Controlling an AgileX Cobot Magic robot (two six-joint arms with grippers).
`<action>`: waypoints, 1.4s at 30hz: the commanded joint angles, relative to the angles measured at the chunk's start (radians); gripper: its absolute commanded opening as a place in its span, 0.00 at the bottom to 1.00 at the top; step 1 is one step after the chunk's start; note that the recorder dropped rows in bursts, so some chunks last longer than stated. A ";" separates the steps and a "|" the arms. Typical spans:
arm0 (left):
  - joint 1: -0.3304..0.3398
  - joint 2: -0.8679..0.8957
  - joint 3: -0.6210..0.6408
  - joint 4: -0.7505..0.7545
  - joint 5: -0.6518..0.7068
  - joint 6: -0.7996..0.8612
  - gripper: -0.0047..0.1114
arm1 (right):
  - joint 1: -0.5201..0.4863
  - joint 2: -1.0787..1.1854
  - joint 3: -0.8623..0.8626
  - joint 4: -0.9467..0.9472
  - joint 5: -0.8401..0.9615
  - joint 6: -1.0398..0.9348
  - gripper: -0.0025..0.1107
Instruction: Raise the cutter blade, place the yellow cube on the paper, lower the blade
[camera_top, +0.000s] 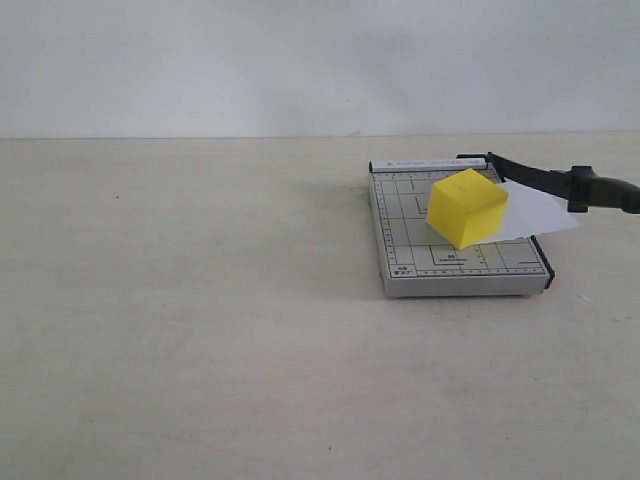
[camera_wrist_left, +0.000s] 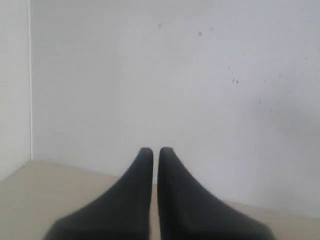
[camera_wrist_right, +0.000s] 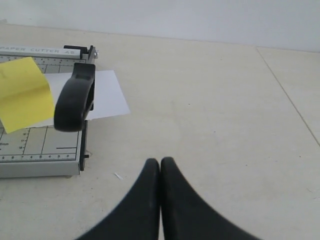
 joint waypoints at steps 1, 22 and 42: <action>-0.005 -0.256 0.121 0.043 0.025 0.032 0.08 | -0.001 -0.001 -0.004 -0.003 0.009 -0.022 0.02; -0.206 -0.337 0.380 0.033 0.229 -0.058 0.08 | -0.001 0.005 -0.242 -0.003 0.166 -0.170 0.22; -0.206 -0.337 0.380 0.033 0.226 -0.058 0.08 | -0.001 0.390 -0.397 -0.003 0.144 0.089 0.51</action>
